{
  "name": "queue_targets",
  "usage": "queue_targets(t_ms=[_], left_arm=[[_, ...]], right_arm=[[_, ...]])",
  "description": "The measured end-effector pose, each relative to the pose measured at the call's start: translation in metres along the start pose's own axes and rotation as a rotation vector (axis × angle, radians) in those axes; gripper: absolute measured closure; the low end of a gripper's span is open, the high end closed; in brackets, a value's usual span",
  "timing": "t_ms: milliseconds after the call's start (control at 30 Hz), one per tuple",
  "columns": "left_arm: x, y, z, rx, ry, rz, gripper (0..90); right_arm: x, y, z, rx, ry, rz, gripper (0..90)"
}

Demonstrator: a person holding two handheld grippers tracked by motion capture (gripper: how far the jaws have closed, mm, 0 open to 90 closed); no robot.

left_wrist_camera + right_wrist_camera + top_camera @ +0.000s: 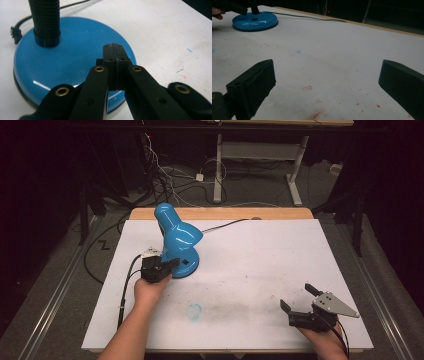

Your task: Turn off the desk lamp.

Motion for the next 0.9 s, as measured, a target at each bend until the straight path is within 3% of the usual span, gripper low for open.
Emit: queue_targets(t_ms=[300, 567, 667, 900], left_arm=[[-0.013, -0.017, 0.002, -0.005, 0.013, -0.011, 88.4], [-0.030, -0.040, -0.003, 0.036, 0.101, 0.004, 88.4], [-0.037, -0.050, -0.005, 0.032, 0.118, -0.002, 88.4], [-0.052, -0.075, -0.008, 0.016, 0.116, -0.021, 88.3]], right_arm=[[0.000, -0.001, -0.001, -0.007, 0.005, -0.004, 1.5], [0.000, -0.002, 0.000, -0.008, 0.008, -0.005, 1.5], [0.000, -0.002, 0.000, -0.007, 0.008, -0.005, 1.5], [0.000, -0.003, 0.000, -0.007, 0.015, -0.006, 1.5]])
Point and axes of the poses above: each handheld gripper's, and its own axes: y roughly forward along the jaws, x roughly out of its top, z roughly to its left, the point moved 3 cm from there along y, roughly forward along the jaws, and after that the axes turned 13 degrees about x, right-handed, at the moved point
